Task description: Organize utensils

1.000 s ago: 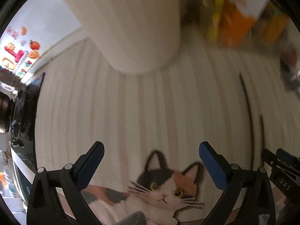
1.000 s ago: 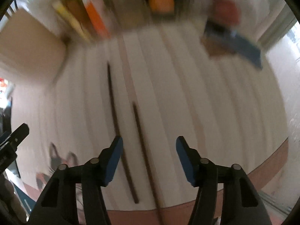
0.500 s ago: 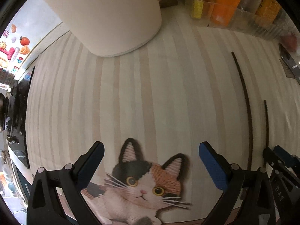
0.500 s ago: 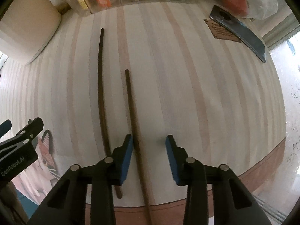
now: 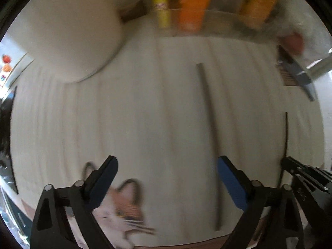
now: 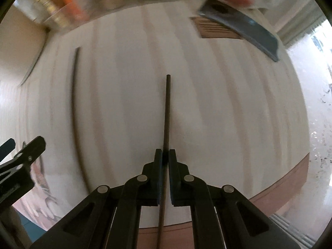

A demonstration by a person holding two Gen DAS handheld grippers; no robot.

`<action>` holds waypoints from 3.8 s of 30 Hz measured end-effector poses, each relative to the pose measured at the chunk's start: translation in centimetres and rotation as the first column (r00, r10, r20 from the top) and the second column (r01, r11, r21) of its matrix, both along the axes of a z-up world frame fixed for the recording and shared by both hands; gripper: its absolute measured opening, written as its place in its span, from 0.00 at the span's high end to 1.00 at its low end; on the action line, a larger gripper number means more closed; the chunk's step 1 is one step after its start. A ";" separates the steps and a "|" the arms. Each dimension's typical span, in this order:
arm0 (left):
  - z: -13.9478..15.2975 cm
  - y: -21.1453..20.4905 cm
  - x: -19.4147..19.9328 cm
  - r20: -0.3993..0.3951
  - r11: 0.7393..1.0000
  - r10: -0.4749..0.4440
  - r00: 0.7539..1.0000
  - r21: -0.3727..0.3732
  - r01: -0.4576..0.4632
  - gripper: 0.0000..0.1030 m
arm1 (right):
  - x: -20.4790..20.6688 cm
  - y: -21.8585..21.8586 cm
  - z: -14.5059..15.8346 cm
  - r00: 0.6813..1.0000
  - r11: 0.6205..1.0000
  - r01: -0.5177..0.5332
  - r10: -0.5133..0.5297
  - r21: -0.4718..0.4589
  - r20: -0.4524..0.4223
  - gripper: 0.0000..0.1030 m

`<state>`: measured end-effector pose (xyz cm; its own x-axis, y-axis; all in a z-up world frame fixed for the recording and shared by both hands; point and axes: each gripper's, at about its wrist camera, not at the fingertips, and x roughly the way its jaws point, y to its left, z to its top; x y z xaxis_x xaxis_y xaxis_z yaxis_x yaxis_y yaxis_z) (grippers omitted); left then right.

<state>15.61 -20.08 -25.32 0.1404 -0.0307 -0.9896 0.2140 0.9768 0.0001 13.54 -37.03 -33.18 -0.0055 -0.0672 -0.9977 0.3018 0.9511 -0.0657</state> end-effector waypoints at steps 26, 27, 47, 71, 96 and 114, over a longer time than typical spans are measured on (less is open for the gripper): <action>-2.6 1.8 1.2 -0.031 0.998 0.041 0.999 0.055 -0.039 0.97 | 1.2 -5.6 1.1 0.999 0.990 0.046 -0.046 0.137 0.001 0.94; -2.5 3.1 1.1 -0.028 0.997 0.061 0.998 0.056 -0.059 0.97 | 1.5 -4.9 1.3 0.999 0.986 0.034 -0.036 0.163 0.005 0.94; -5.7 16.1 -0.6 -0.073 0.976 0.219 0.973 0.014 -0.218 0.96 | 6.3 10.5 0.2 0.976 0.957 -0.199 0.214 0.210 -0.052 0.95; -3.6 15.9 -1.9 -0.056 0.995 0.095 0.994 0.017 -0.095 0.96 | 3.6 20.1 0.2 0.959 0.964 -0.267 0.266 0.012 -0.102 0.94; -3.4 14.5 0.7 -0.050 0.995 0.088 0.995 0.045 -0.086 0.97 | 6.3 19.3 -0.4 0.957 0.962 -0.274 0.274 0.013 -0.098 0.93; 7.3 14.8 0.3 0.213 0.996 0.085 0.973 -0.016 -0.084 0.97 | 4.5 17.7 7.8 0.952 0.965 -0.258 0.244 0.056 0.183 0.95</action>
